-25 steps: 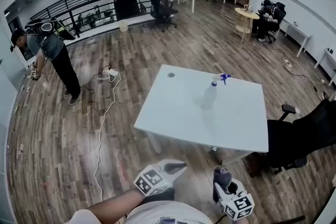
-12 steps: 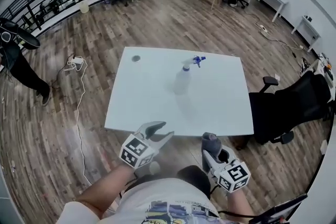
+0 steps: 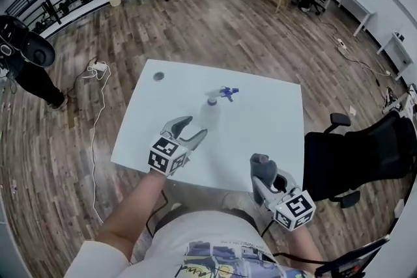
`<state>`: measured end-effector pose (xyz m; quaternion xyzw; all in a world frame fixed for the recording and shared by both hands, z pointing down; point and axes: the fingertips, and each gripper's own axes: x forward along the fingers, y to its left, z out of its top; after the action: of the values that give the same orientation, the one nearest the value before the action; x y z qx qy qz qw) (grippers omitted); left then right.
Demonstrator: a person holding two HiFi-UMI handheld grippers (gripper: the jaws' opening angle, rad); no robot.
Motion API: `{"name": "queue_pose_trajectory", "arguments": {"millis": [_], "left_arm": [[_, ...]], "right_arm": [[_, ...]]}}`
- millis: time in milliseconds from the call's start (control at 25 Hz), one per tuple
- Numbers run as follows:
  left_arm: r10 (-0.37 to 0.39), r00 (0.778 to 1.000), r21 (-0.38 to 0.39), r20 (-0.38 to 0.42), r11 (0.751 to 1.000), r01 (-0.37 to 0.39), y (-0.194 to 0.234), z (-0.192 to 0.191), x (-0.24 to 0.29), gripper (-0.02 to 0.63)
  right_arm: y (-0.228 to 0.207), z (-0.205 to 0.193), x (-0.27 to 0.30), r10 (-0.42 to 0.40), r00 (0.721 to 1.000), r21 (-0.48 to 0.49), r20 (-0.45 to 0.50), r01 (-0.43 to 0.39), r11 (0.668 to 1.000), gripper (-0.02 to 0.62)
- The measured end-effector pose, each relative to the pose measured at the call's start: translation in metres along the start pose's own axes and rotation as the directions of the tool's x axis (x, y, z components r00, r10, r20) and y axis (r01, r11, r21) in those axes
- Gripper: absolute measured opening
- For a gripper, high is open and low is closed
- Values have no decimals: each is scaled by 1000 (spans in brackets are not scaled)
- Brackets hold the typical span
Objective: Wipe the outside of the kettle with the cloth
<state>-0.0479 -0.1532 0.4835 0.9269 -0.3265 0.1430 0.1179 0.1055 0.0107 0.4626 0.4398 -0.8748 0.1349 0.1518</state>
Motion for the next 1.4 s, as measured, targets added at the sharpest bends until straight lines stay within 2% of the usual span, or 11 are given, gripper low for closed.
{"name": "queue_pose_trajectory", "arguments": {"millis": [240, 360, 520, 640, 680, 800, 960, 1120, 1400], "left_arm": [[72, 997, 20, -38, 997, -71, 38, 4, 57, 310], [39, 998, 43, -58, 998, -36, 41, -1, 78, 317], [-30, 997, 59, -71, 998, 34, 42, -6, 100, 344], [-92, 994, 66, -52, 993, 96, 39, -4, 111, 282], [-110, 993, 70, -52, 991, 114, 38, -5, 114, 280], [-146, 987, 87, -74, 985, 152, 33, -6, 120, 236], [-137, 986, 87, -100, 986, 146, 35, -7, 116, 229], [-161, 984, 55, -82, 985, 165, 28, 6, 103, 225], [-223, 972, 7, -67, 975, 224, 3, 30, 70, 224]], "right_arm": [[-45, -8, 5, 74, 995, -26, -66, -76, 997, 132], [-57, -9, 8, 74, 993, -38, -86, -78, 996, 132], [-69, 5, 15, 32, 998, -12, -51, -33, 999, 132], [-68, 9, 22, 2, 999, -19, -46, -3, 1000, 132], [-68, 9, 25, -10, 999, -22, -47, 9, 1000, 132], [-61, 13, 32, -38, 999, -5, -36, 38, 999, 132], [-48, 33, 45, -63, 998, -24, -5, 63, 998, 132], [-35, 62, 59, -78, 996, -72, 34, 81, 994, 132], [-3, 117, 110, -16, 997, -196, 76, 30, 980, 132]]}}
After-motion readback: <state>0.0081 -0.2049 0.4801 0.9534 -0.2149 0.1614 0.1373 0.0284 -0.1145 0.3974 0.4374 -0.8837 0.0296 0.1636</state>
